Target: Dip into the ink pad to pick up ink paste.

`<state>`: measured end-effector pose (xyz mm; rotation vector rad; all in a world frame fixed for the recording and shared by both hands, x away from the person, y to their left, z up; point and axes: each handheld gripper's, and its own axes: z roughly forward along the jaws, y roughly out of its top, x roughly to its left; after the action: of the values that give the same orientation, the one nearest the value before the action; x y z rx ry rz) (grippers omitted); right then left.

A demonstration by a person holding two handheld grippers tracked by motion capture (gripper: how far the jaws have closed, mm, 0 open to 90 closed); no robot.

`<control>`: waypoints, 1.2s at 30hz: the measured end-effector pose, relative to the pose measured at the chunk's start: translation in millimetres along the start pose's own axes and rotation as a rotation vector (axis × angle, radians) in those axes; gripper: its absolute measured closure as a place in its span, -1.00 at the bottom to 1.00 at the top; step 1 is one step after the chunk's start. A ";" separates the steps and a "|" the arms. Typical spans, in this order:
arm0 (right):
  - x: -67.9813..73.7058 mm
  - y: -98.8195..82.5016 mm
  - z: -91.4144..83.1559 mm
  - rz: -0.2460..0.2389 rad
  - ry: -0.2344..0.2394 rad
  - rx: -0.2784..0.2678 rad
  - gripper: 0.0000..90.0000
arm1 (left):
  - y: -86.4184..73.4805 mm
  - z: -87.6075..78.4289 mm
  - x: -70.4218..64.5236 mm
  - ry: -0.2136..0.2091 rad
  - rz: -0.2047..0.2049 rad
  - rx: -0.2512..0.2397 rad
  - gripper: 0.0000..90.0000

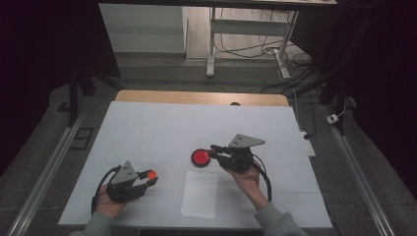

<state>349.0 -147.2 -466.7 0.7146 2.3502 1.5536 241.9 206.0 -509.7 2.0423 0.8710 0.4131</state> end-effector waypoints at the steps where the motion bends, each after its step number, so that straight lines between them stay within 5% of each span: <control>1: -0.5 0.1 0.9 0.000 -0.001 0.002 0.60 | 0.0 -0.1 0.4 0.001 0.001 0.000 0.45; 25: -8.6 0.7 36.7 -0.016 -0.004 0.055 0.60 | 0.0 0.8 -0.6 -0.004 0.002 0.004 0.45; 36: -13.2 -6.5 51.6 -0.021 -0.019 0.129 0.60 | 0.0 1.4 -0.9 -0.006 0.001 0.007 0.45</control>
<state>381.6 -115.1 -494.6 0.7261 2.4536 1.3907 242.0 204.6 -510.5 2.0494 0.8684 0.4053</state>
